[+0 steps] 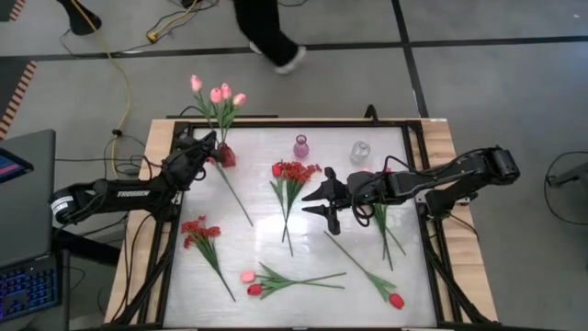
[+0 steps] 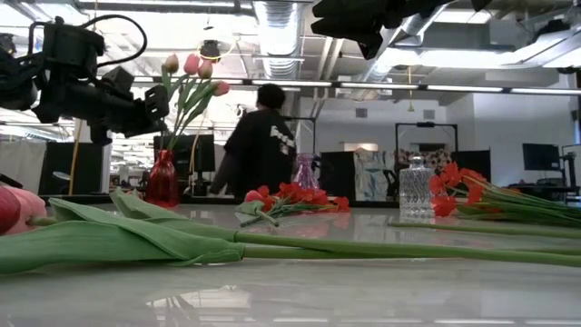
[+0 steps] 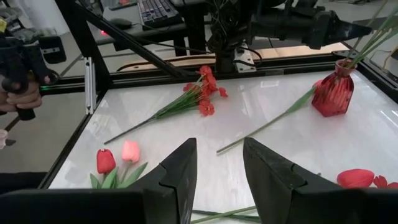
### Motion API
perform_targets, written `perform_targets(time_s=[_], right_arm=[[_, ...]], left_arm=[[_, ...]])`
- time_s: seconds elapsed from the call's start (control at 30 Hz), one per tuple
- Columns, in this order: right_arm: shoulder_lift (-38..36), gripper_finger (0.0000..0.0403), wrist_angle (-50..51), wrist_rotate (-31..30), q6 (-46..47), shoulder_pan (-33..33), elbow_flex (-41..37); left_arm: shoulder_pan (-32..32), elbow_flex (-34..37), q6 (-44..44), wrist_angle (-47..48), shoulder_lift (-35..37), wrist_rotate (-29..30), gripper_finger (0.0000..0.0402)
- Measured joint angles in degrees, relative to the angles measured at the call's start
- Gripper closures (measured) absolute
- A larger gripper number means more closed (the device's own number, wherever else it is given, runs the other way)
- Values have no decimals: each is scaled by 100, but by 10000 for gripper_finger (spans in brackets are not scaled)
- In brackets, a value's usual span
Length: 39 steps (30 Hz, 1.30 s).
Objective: Sort flowers into vase by color
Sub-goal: Put the pink tulip into the red vase
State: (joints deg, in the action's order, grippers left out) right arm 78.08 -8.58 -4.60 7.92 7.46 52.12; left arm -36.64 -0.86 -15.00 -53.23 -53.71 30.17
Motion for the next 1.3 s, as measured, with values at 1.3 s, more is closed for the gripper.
perform_targets(time_s=[1.3], right_arm=[[0,243,0,-2,11,-48,0]], left_arm=[[0,-22,1523,-328,13,-144,257]])
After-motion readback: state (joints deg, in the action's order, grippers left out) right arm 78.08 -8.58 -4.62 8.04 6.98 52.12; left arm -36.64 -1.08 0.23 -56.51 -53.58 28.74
